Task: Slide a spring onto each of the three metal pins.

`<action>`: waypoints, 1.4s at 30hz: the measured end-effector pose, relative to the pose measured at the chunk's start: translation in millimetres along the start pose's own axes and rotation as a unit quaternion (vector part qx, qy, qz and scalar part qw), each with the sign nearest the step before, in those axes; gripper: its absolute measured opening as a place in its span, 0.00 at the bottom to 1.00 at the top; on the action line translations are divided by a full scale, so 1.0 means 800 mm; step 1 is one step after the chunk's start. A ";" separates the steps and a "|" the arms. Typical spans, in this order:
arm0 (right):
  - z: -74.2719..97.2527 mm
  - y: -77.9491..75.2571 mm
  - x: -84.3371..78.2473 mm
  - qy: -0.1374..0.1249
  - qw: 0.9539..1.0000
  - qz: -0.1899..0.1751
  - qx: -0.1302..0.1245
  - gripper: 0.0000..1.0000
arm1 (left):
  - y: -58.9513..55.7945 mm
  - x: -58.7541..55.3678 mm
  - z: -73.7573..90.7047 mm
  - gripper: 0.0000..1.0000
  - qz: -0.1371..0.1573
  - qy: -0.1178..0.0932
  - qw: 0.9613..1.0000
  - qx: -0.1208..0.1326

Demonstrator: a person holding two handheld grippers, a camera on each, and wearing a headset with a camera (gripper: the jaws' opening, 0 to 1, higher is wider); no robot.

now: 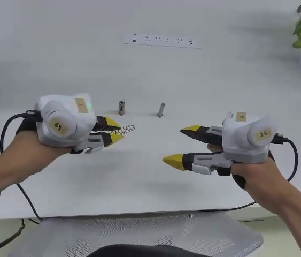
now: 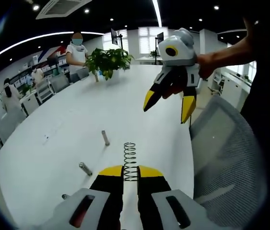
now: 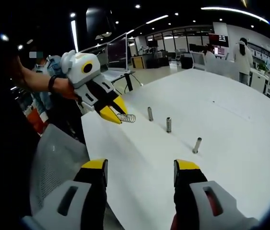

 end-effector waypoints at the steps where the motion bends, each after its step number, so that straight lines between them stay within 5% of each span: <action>1: -0.001 0.000 0.002 -0.002 1.000 0.001 0.004 0.54 | -0.002 0.002 0.000 0.02 -0.002 0.000 1.000 -0.002; 11: -0.011 0.010 0.018 -0.020 0.999 0.013 0.044 0.48 | -0.020 0.011 -0.007 0.02 -0.022 0.000 1.000 -0.022; 31: -0.020 0.027 0.025 -0.039 0.995 0.018 0.085 0.36 | -0.067 0.023 -0.022 0.02 -0.071 0.006 0.995 -0.069; 42: -0.015 0.035 0.029 -0.059 0.993 0.023 0.104 0.14 | -0.080 0.027 -0.026 0.02 -0.095 0.010 0.992 -0.087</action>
Point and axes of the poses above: the centre of the closed fingertips' face, and the gripper's own axes: z roughly backward along the fingers, y roughly to its left, x roughly out of its top, the point moved 5 cm from there along z, roughly backward along the fingers, and after that the axes turned 14 degrees about z, right-handed, at the moved point
